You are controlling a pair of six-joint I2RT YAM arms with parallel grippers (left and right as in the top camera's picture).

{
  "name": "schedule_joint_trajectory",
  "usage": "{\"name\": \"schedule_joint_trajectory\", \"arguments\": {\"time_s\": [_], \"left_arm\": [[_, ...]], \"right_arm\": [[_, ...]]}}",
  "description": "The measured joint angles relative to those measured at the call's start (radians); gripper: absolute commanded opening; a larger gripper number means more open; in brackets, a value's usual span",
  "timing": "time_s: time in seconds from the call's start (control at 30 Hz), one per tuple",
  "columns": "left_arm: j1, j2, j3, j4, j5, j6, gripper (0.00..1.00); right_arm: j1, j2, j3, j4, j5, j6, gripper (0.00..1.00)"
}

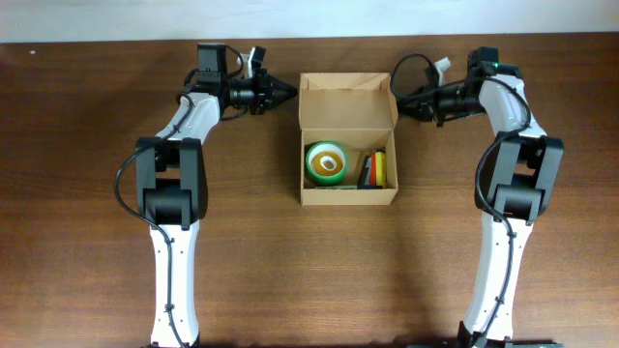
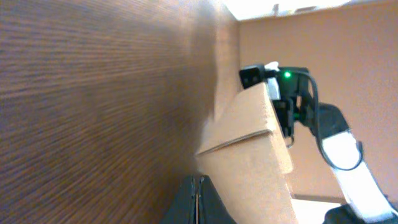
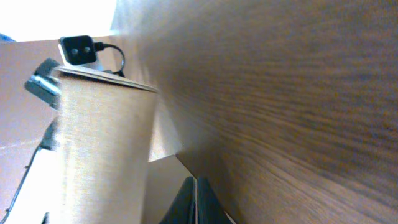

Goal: Pack container
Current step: 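Move both grippers to the box lid flaps at the back, then grip the lid edges with both grippers and raise the lid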

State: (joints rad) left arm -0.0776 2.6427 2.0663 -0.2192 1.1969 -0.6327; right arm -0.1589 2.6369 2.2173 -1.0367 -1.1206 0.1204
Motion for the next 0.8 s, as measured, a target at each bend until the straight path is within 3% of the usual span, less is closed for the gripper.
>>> {"name": "schedule_joint_trajectory", "arguments": {"time_s": [0.8], "left_arm": [[-0.021,0.052,0.000,0.060,0.028,-0.140,0.02]], "right_arm": [[0.005,0.000,0.000,0.020,-0.052,0.011,0.04]]}}
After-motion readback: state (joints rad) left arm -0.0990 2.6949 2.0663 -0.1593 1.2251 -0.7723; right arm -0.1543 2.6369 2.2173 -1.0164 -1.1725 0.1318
